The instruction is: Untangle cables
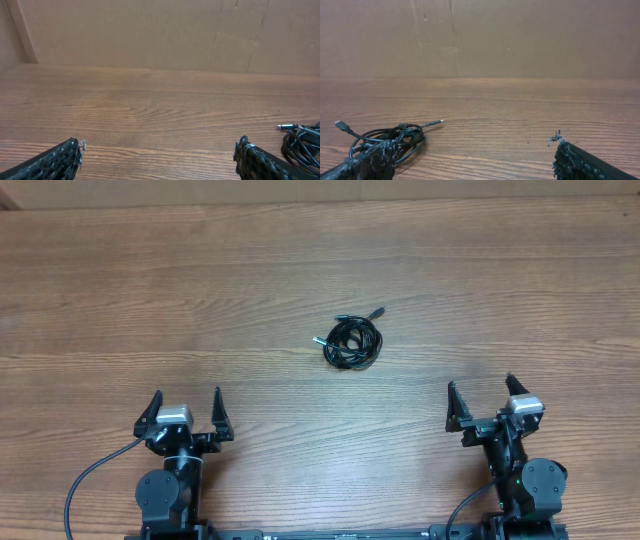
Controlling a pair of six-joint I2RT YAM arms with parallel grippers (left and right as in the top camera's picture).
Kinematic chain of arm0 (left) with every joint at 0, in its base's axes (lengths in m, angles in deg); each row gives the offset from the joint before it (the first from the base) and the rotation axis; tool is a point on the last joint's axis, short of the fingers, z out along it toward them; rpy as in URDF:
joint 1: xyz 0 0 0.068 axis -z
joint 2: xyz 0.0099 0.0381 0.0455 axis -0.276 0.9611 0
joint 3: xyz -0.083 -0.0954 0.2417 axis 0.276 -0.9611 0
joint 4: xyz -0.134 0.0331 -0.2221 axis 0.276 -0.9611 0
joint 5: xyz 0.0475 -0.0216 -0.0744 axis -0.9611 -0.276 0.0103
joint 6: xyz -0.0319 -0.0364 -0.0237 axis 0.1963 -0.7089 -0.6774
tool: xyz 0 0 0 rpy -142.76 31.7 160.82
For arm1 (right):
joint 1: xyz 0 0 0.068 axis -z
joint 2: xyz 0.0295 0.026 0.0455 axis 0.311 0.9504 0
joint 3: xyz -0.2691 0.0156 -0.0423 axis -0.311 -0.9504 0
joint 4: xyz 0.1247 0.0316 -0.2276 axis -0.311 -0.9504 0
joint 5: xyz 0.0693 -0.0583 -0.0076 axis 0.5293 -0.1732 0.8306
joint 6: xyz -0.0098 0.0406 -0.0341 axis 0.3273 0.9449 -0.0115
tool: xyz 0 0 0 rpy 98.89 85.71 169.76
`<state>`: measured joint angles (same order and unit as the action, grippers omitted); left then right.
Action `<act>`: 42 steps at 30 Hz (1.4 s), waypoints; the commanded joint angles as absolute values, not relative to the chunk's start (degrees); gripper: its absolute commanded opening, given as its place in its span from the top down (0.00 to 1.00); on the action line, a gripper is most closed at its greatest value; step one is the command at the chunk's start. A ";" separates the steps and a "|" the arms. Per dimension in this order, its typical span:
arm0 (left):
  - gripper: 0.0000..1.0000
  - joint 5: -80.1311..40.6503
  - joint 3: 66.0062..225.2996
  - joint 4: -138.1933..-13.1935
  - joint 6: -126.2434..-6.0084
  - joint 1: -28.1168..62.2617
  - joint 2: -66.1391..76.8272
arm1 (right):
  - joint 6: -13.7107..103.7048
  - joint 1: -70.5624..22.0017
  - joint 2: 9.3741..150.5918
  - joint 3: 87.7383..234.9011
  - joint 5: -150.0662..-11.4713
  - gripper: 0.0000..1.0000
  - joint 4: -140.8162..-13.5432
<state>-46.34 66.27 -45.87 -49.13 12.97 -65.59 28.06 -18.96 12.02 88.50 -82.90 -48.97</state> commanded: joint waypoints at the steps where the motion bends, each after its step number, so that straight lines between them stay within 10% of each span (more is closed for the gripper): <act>1: 0.00 -46.30 66.05 -45.96 -47.78 12.69 -66.03 | 27.82 -19.24 12.08 87.93 -83.36 0.00 -48.75; 16: 0.00 -34.41 66.09 -44.27 -61.96 12.71 -66.05 | 27.82 -19.24 12.08 87.93 -83.36 0.00 -48.75; 27: 0.00 -15.85 70.18 -20.41 -72.58 12.69 -66.05 | 27.82 -19.24 12.08 87.93 -83.36 0.00 -48.75; 42: 0.00 -25.36 109.85 -73.72 -53.83 12.67 -57.79 | 27.82 -19.24 12.08 87.93 -83.36 0.00 -48.75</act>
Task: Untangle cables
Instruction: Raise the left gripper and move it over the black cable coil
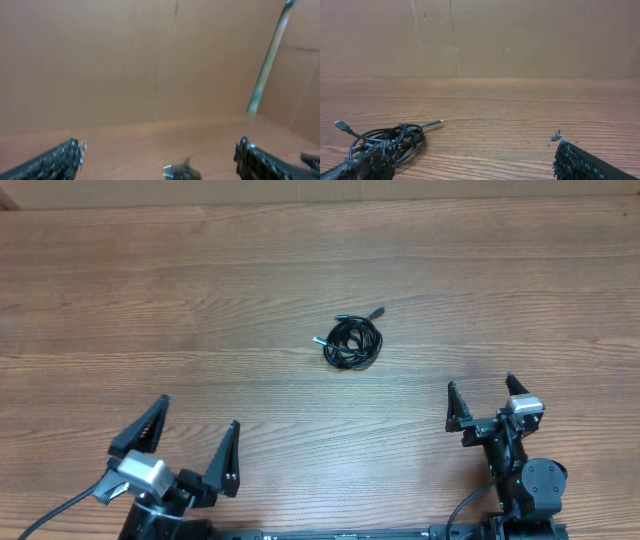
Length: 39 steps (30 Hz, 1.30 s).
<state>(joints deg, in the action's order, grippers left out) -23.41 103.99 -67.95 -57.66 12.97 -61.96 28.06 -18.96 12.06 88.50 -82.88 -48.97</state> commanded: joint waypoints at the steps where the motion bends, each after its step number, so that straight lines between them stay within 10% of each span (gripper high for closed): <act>1: 0.01 -25.27 111.14 -75.40 -53.83 12.67 -56.74 | 27.82 -19.24 12.08 87.93 -83.36 0.00 -48.75; 18: 0.00 -11.76 123.88 -88.01 -53.61 12.67 -43.50 | 27.82 -19.24 12.08 87.93 -83.36 0.00 -48.75; 39: 0.01 -25.93 141.15 -113.52 -48.06 12.67 -25.22 | 27.82 -19.24 12.08 87.93 -83.36 0.00 -48.75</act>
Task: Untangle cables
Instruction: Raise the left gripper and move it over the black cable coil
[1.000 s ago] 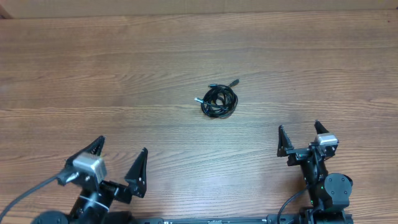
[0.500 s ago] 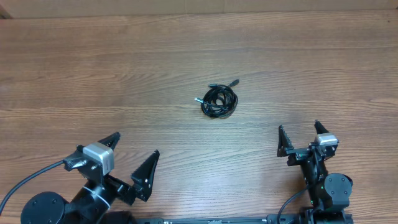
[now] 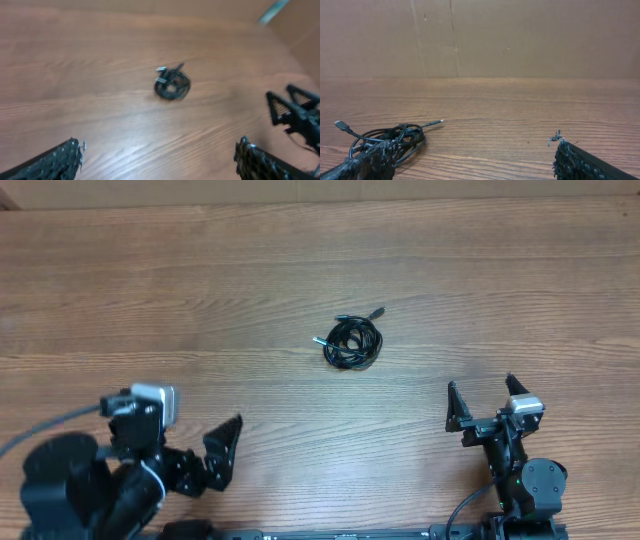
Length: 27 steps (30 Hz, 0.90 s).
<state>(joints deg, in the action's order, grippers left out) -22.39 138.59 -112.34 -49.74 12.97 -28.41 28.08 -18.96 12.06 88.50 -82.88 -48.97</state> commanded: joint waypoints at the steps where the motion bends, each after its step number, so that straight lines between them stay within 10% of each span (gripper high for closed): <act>1: 0.01 -25.93 141.15 -113.65 -48.08 12.67 -24.52 | 27.82 -19.24 12.08 87.93 -83.36 0.00 -48.75; 27: 0.00 -16.90 138.55 -119.77 -56.50 12.67 -19.47 | 27.82 -19.24 12.08 87.93 -83.36 0.00 -48.75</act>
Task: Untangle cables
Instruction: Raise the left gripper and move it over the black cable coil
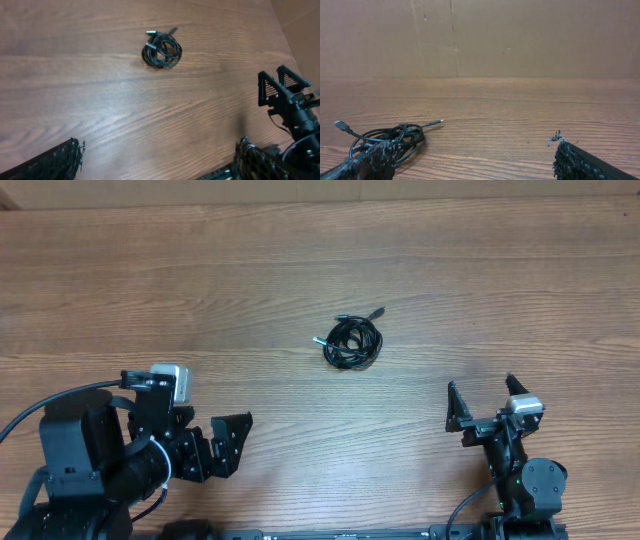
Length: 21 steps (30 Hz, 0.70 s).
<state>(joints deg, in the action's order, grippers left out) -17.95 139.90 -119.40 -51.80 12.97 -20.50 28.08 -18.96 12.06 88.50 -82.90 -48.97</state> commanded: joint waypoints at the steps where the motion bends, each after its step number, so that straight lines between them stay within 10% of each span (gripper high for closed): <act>1: 0.00 -16.88 137.50 -120.16 -58.12 12.69 -18.95 | 27.82 -19.24 12.08 87.93 -83.36 0.00 -48.75; 13: 0.00 -11.92 135.75 -117.93 -65.13 16.82 -9.40 | 27.80 -19.24 12.08 87.93 -83.36 0.00 -48.75; 21: 0.00 -30.06 155.79 -121.23 -74.25 32.95 5.07 | 27.82 -19.24 12.08 87.93 -83.36 0.00 -48.75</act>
<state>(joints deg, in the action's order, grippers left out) -20.37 147.25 -120.16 -68.63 28.03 0.74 28.06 -18.96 12.06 88.50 -82.90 -48.97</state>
